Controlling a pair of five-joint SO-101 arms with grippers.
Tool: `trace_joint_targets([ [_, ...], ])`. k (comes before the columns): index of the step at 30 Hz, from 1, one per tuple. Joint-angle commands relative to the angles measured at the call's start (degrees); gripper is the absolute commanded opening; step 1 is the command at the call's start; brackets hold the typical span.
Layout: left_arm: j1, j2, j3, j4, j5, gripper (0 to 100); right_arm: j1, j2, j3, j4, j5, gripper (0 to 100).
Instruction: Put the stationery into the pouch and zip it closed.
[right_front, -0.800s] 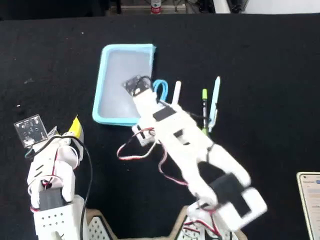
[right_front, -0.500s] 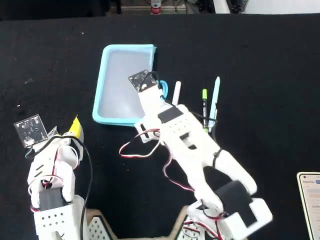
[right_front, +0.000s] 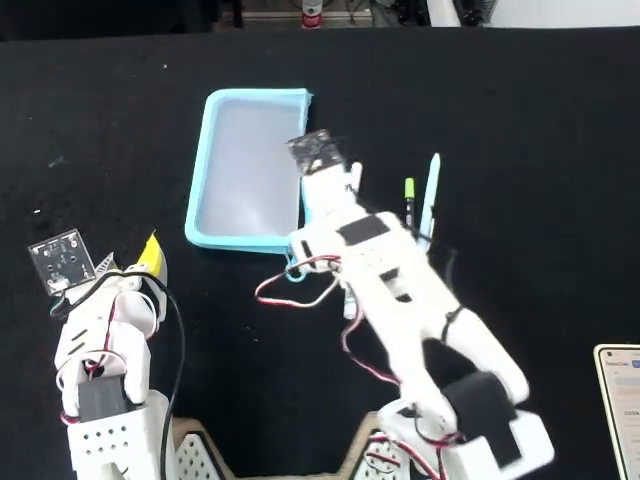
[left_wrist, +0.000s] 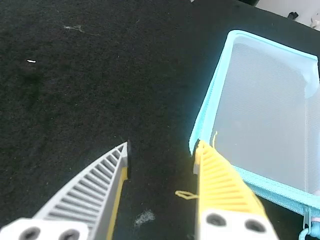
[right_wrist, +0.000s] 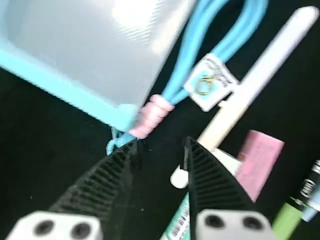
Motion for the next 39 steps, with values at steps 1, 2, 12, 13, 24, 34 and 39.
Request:
trace_joint_targets([
  [1,-0.22,-0.53,-1.19,-1.32,0.09,22,1.85,-7.69,1.45,0.62,-0.44,13.8],
  [2,-0.22,-0.53,-1.19,-1.32,0.09,22,1.85,-8.92,2.33,0.53,-0.44,13.8],
  [12,-0.04,-0.53,-1.19,-1.41,0.09,22,1.85,-10.95,6.73,-3.96,-4.92,13.8],
  [13,-0.04,-0.53,-1.19,-1.41,0.09,22,1.76,-9.54,6.73,-4.66,-6.59,14.0],
  [24,-0.31,-0.53,-1.19,-1.41,0.09,22,-2.55,10.68,-4.62,-4.48,-7.82,13.8],
  [34,-0.13,-0.53,-1.1,-1.41,0.09,22,-5.98,11.56,-5.67,-1.14,-7.82,13.8],
  [39,-0.22,-0.53,-1.1,-1.41,0.09,22,-5.98,11.47,-7.52,2.55,-7.82,13.8],
])
